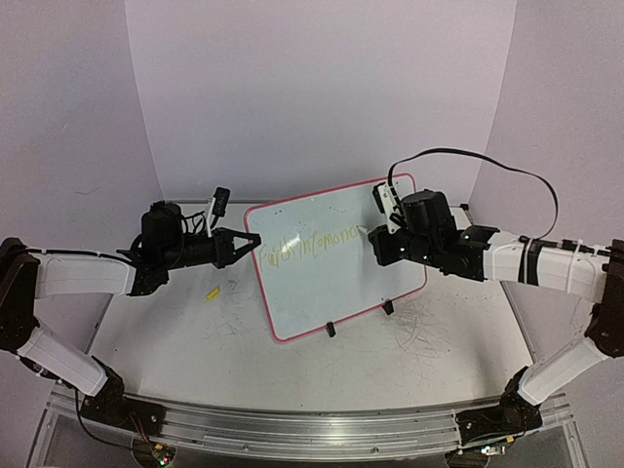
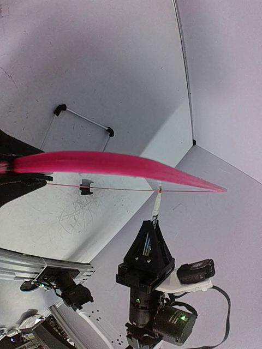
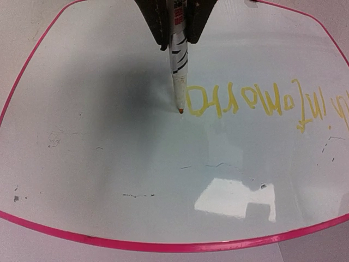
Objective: Write a sentence on the whiteboard
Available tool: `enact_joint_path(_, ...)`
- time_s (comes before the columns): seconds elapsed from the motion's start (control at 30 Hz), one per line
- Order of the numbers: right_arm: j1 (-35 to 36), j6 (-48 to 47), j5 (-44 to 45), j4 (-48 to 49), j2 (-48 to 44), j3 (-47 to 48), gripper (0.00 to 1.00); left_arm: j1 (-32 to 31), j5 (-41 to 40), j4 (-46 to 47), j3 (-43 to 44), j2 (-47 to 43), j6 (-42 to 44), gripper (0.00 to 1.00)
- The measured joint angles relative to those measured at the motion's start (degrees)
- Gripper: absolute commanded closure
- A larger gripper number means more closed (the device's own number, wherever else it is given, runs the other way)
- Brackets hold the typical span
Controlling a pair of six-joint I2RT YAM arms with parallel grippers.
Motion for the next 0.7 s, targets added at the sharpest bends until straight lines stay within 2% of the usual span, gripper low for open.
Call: enact_joint_path(0.7,0.11,1.21,1.96,-0.46,-0.68,-3.17,1.00,0.00,-0.04,-0.49,0.33,0.11,-0.09,1.00)
